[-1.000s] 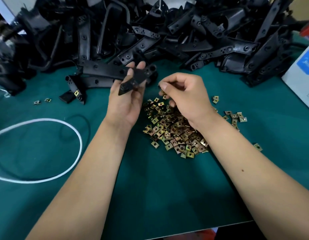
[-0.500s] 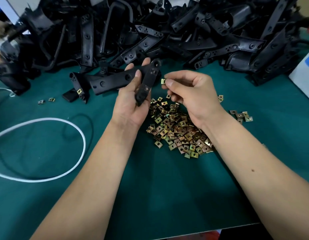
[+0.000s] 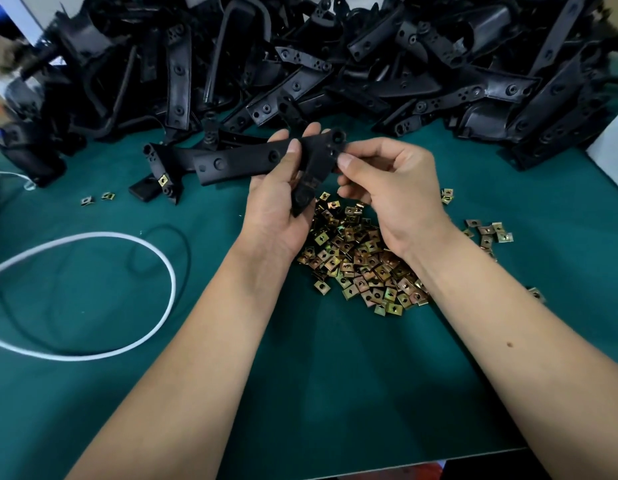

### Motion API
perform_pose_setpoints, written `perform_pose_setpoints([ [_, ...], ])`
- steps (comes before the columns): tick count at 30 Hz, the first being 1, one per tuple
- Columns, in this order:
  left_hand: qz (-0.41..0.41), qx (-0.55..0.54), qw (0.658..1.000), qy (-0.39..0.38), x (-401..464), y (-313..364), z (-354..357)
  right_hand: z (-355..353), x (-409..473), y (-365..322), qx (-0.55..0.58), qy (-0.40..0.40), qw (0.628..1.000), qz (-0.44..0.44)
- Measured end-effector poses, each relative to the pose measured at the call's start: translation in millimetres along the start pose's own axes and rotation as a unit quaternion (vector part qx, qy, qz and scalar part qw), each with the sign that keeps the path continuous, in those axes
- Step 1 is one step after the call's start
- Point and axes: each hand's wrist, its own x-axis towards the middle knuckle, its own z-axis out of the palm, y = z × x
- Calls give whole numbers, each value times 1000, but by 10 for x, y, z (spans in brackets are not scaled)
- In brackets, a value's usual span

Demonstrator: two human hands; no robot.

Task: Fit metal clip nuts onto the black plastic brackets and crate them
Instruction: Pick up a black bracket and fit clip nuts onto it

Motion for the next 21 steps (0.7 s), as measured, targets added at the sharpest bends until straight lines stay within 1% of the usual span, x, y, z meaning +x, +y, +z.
perform_pose_setpoints([
  [3,6,19,1000,-7,-37,3,16,-6,5,1,-7,-3,1000,-4],
  [7,-6,2,1000,-12,-49,52,-4,-7,4,-5,-2,-7,1000,-11],
  [11,4,-25,1000,-12,-60,63,-1,-5,-3,-9,-2,-7,1000,-19],
  [21,12,-10,1000,-15,-57,56,3,8,-15,-21,-2,-6,1000,-12],
])
